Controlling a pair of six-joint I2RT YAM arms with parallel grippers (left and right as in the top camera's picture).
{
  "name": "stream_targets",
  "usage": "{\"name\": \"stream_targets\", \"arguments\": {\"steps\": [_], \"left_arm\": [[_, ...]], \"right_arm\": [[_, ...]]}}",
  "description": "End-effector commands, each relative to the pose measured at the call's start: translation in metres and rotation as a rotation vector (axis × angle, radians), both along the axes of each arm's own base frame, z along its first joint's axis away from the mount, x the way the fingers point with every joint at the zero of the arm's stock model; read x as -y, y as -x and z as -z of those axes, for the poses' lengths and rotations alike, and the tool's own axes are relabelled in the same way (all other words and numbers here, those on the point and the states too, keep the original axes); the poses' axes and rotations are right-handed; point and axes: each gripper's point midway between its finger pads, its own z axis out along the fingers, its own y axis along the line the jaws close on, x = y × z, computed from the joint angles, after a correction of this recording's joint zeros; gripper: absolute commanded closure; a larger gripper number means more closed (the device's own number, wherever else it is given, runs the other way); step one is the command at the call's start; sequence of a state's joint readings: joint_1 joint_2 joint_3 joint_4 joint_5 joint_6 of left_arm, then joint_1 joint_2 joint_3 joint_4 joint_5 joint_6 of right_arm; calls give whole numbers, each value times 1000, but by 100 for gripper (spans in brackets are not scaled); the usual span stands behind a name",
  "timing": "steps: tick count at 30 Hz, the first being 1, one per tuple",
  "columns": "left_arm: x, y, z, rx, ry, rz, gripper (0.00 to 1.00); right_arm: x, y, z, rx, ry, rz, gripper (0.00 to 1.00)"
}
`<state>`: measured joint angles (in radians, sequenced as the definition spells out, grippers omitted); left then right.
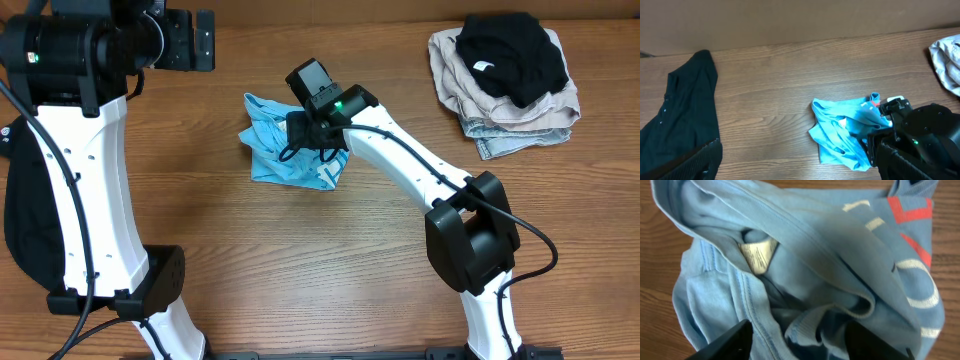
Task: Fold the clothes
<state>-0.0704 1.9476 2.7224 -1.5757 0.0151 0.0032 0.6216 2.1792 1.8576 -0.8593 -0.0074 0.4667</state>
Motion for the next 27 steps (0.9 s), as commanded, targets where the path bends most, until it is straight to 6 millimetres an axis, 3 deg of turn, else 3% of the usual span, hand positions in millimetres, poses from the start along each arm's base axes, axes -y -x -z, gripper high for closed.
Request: {"name": "stream_targets", "arguments": {"steps": [1,6,13,16,17,18,27], "left_arm": [[0,-3,5,-13,-6,17,0],[0,-3,5,-13,-5,17,0],[0,-2,6,-18,-6,17,0],[0,-1,7,-23,-6,17,0],[0,-1,7,-24,-6,17,0],[0,-1,7,-23,-6,17,0],[0,-1,7,-23,-6,17,0]], "right_arm": [[-2,-3,-11,37,-12,-6,41],[-6,-5,-13,58,-14,-29,48],[-4,0,12,3,19,-31,56],[-1,4,19,-20,36,-31,65],[0,5,20,-25,38,-30,75],[-1,6,20,-28,37,-33,77],[-6,12,20,-58,12,-51,85]]}}
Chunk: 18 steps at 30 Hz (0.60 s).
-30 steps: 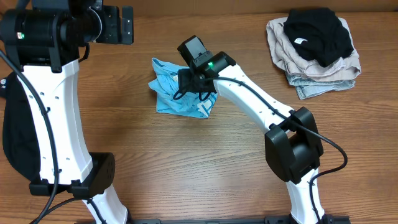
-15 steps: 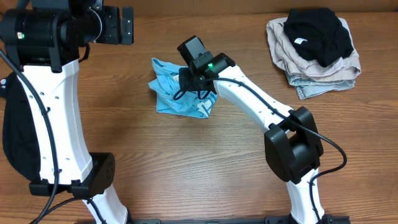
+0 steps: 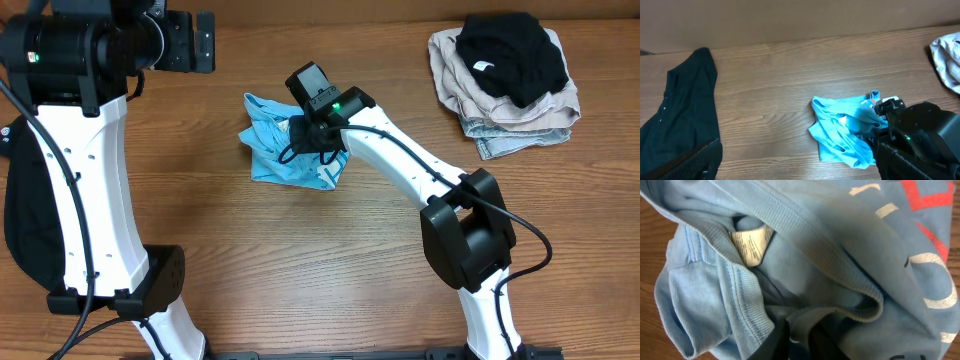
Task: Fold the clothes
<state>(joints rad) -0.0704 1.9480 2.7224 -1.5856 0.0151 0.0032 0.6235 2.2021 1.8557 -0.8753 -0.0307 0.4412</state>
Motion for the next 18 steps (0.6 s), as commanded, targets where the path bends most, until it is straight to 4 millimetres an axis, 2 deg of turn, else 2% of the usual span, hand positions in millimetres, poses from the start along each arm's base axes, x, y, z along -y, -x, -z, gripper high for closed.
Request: {"name": "stream_targets", "arguments": {"steps": [1,5,7,10,18], "left_arm": [[0,-3,5,-12,-5,17,0],[0,-3,5,-12,-5,17,0],[0,-3,5,-11,-5,17,0],[0,-4,4,-5,-6,17,0],[-1,-16,-9,66,-7,9,0]], "right_arm": [[-5,6,6,-20,-2,-18,86],[-5,6,6,-20,-2,-19,87],[-6,6,6,-20,-2,-20,96],[-9,7,2,-23,-15,-28,96],[-57,31,-40,-16,-115,-222,96]]}}
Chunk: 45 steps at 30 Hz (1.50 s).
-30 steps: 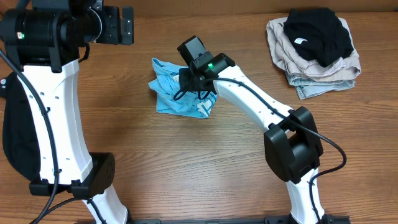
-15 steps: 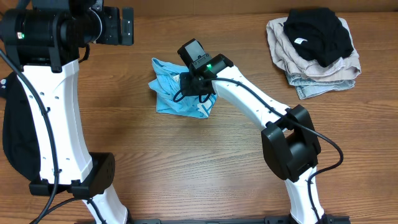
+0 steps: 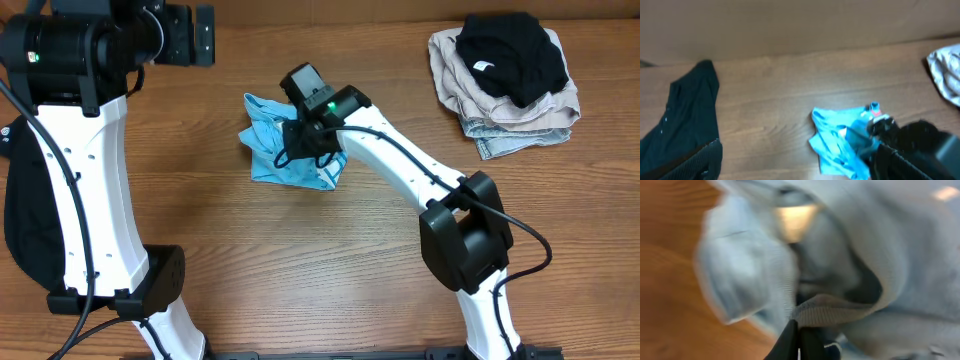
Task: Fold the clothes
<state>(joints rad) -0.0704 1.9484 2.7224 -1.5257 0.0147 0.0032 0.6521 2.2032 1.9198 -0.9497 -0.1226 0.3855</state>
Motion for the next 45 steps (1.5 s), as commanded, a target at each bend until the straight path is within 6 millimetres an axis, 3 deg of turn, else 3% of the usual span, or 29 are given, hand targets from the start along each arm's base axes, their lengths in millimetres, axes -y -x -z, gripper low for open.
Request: {"name": "stream_targets", "arguments": {"steps": [1,12,13,15,17,20,24,27,30,32,37,45], "left_arm": [[-2,-7,1,12,-11,8,0],[-14,-15,-7,56,-33,-32,0],[-14,-15,-7,56,-33,-33,0],[-14,-15,-7,56,-33,-34,0],[-14,-15,-7,55,-33,-34,0],[-14,-15,-7,55,-33,-34,0],[-14,-15,-6,54,-33,-34,0],[-14,-17,-4,47,-33,-33,0],[-12,-19,2,32,-26,-24,0],[-11,-22,6,21,-24,-21,0],[-10,-28,16,-5,-23,-19,0],[-10,-27,18,-13,-22,-21,0]], "right_arm": [[-39,17,-25,20,-78,-119,96],[-102,99,-24,-24,-89,-314,95],[-105,104,-24,-22,-87,-329,83],[-105,105,-27,-20,-90,-333,37],[-99,99,-34,-16,-94,-314,28],[-79,79,-51,-3,-103,-260,23],[-34,40,-67,-12,-106,-99,21],[13,11,-60,-78,-90,83,16],[56,-2,-40,-172,-53,229,13],[74,-1,-25,-245,-48,265,13],[86,21,10,-367,-35,281,14],[65,62,62,-463,-17,314,37]]}}
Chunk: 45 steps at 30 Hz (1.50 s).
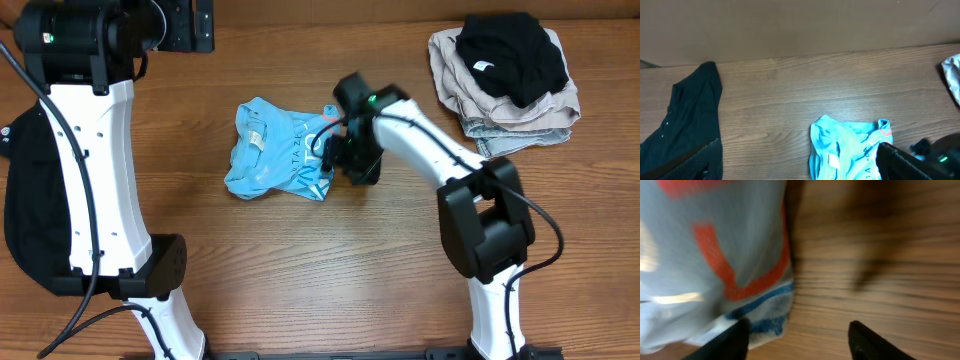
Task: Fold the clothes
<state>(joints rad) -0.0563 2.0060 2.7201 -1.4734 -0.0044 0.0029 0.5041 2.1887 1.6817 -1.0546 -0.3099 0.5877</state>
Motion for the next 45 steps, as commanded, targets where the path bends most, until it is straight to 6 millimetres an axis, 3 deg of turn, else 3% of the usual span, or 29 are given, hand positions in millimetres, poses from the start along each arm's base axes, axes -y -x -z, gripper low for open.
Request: {"name": "stream_targets", "arguments": {"steps": [1,6,7,8,9,18,21,24,27,28,31,36,45], "left_arm": [[-3,-1,3,-7,-9,7,0],[-3,-1,3,-8,-9,7,0],[-3,-1,3,-10,-9,7,0],[-3,-1,4,-11,-9,7,0],[-3,0,4,-13,-9,7,0],[5,0,4,-14,20,38,0],[5,0,4,-14,20,37,0],[5,0,4,-13,22,40,0],[8,0,4,-14,32,50,0],[10,0,3,-14,40,58,0],[12,0,2,-9,51,70,0],[16,-1,1,-2,66,85,0],[19,0,1,-6,77,97,0]], "right_arm": [[-17,15,1,-17,-33,23,38],[-34,14,4,31,-60,-9,43],[-35,12,4,41,-61,-10,55],[-34,11,4,49,-51,-9,79],[-30,9,5,55,-34,-5,96],[43,-13,11,29,69,52,96],[73,-35,10,74,55,57,96],[107,-72,7,188,30,50,96],[140,-97,-3,247,23,103,55],[149,-103,-10,249,6,128,48],[161,-109,-39,237,-56,164,44],[137,-93,-75,204,-123,130,43],[40,-29,-50,45,-104,46,44]]}}
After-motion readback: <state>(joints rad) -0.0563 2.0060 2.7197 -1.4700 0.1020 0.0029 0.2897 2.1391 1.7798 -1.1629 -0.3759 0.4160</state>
